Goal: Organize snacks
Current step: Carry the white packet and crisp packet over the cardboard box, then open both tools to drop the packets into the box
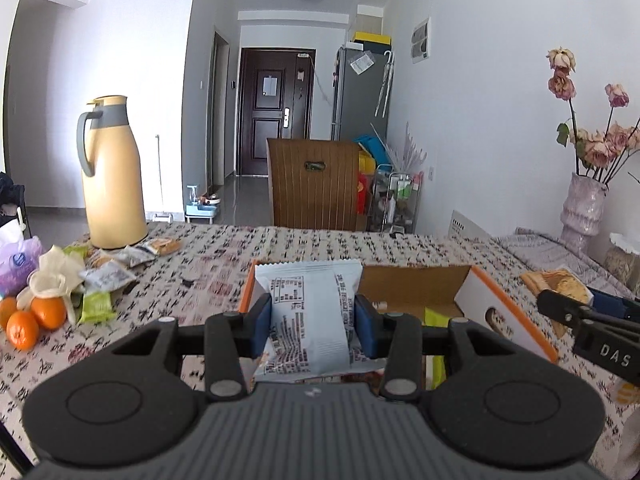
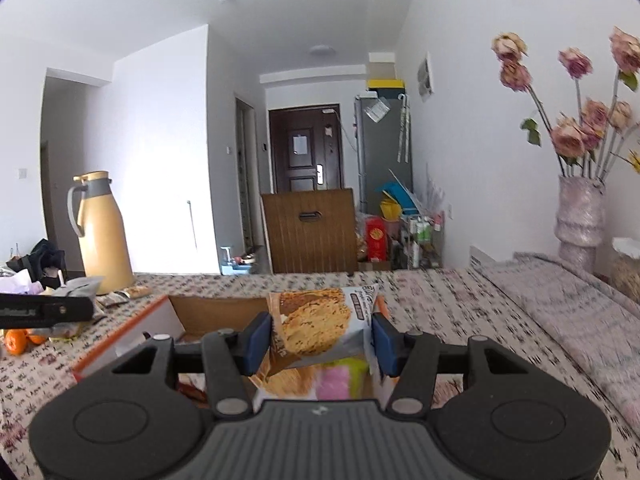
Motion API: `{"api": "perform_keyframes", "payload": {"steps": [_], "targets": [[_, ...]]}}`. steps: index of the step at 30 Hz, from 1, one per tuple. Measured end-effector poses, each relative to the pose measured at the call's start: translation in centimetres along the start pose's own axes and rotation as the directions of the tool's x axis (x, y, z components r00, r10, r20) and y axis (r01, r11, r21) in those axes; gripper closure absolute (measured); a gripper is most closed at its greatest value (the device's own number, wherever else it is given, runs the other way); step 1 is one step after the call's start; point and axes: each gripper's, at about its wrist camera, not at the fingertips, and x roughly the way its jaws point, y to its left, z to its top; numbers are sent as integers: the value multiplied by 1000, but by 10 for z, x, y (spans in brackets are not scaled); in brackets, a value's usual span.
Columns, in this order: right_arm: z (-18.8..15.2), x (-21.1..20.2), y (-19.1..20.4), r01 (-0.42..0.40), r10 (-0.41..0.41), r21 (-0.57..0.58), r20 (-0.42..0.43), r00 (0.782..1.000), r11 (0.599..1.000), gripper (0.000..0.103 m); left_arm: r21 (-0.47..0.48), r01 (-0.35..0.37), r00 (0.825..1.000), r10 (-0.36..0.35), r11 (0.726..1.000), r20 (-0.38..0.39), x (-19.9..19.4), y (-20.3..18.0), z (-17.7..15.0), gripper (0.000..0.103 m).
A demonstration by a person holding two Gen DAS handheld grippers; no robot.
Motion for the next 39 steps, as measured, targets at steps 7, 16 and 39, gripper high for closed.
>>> {"api": "perform_keyframes", "payload": {"steps": [7, 16, 39], "targets": [[17, 28, 11, -16, 16, -20, 13, 1000, 1000, 50, -4, -12, 1000, 12, 1000, 8, 24, -2, 14, 59], [14, 70, 19, -29, 28, -25, -22, 999, 999, 50, -23, -31, 999, 30, 999, -18, 63, 1, 14, 59], [-16, 100, 6, -44, 47, 27, -137, 989, 999, 30, -80, -28, 998, 23, 996, -58, 85, 21, -2, 5]]}}
